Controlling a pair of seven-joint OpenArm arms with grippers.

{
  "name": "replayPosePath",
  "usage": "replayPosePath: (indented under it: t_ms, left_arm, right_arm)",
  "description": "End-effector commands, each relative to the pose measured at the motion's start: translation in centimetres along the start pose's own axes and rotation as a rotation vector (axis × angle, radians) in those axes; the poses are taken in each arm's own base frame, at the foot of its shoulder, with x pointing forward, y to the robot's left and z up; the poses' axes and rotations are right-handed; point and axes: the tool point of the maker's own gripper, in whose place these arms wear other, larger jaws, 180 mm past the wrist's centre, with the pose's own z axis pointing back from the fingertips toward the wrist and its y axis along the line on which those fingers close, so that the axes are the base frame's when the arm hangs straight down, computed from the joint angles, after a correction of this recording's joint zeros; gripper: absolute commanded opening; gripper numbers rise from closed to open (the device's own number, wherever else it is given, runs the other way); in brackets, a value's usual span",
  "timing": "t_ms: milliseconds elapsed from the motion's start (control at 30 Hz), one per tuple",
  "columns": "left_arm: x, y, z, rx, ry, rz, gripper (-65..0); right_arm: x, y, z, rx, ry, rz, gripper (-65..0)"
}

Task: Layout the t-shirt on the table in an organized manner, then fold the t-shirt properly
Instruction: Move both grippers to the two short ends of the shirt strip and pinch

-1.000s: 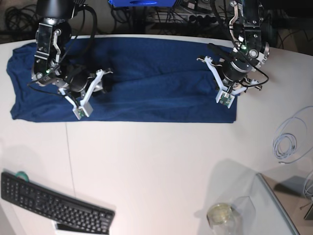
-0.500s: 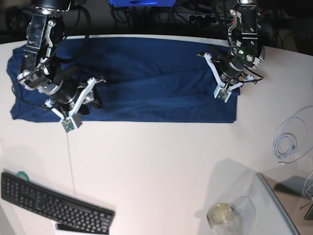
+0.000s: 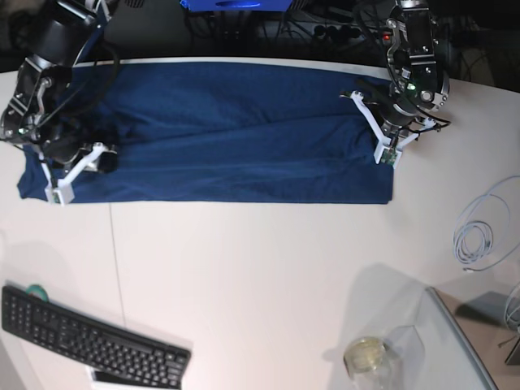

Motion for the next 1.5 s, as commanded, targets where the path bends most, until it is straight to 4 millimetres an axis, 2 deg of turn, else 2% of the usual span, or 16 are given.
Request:
replayPosePath:
  t_ms: [0, 67, 133, 200, 267, 367, 467, 600, 667, 800, 867, 1000, 1133, 1267, 1367, 1467]
  left_arm:
    - [2.0, 0.8, 0.7, 0.025, -0.066, -0.001, -65.0]
    - [2.8, 1.0, 1.9, 0.043, -0.098, -0.016, -65.0]
    - [4.3, 1.4, 3.5, 0.063, -0.157, -0.026, -65.0]
    - [4.9, 3.0, 5.5, 0.102, -0.209, 0.015, -65.0]
    - [4.3, 5.2, 6.8, 0.140, -0.232, 0.089, -65.0]
    - [2.3, 8.9, 8.0, 0.167, -0.249, 0.215, -65.0]
    - [0.0, 10.5, 8.1, 0.093, -0.263, 0.306, -65.0]
    - [-1.0, 11.2, 8.4, 0.020, -0.302, 0.376, -65.0]
    - [-1.3, 11.2, 8.4, 0.007, -0.308, 0.389, -63.4]
    - [-2.0, 9.7, 7.5, -0.081, -0.310, 0.402, -18.4]
    - [-1.8, 9.6, 6.6, -0.104, -0.322, 0.451, -1.5]
    - [-2.1, 9.6, 4.5, -0.133, -0.308, 0.527, 0.0]
    - [-1.1, 9.2, 3.2, -0.161, -0.319, 0.558, 0.0]
    - [0.1, 6.8, 1.7, -0.236, -0.303, 0.527, 0.0]
    - [1.9, 5.0, 1.0, -0.282, -0.365, 0.509, 0.0]
    - [1.5, 3.2, -0.1, -0.328, -0.359, 0.522, 0.0]
  right_arm:
    - [1.8, -0.4, 0.4, -0.005, -0.050, 0.001, -40.7]
    - [2.5, -1.5, 1.5, -0.039, -0.082, -0.007, -40.7]
    - [3.5, -2.4, 3.2, -0.083, -0.129, 0.010, -40.7]
    - [4.9, -2.8, 5.2, -0.129, -0.183, 0.054, -40.7]
    - [5.5, -3.0, 7.0, -0.171, -0.215, 0.098, -40.7]
    - [5.8, -3.1, 9.0, -0.214, -0.244, 0.147, -40.7]
    - [5.3, -3.1, 9.6, -0.227, -0.239, 0.162, -40.5]
    - [4.5, -3.0, 9.1, -0.216, -0.216, 0.151, -40.5]
    - [4.0, -3.1, 8.7, -0.209, -0.201, 0.139, -40.5]
    - [3.8, -3.1, 8.5, -0.205, -0.196, 0.136, -40.5]
    - [3.8, -3.1, 8.5, -0.205, -0.196, 0.136, -40.5]
    - [3.8, -3.1, 8.5, -0.205, -0.194, 0.136, -40.5]
    - [3.8, -3.1, 8.5, -0.205, -0.194, 0.136, -40.5]
    - [3.7, -3.0, 8.5, -0.204, -0.194, 0.135, -40.5]
    - [3.6, -2.7, 8.3, -0.196, -0.194, 0.127, -40.5]
    - [3.5, -2.4, 8.1, -0.189, -0.195, 0.121, -40.5]
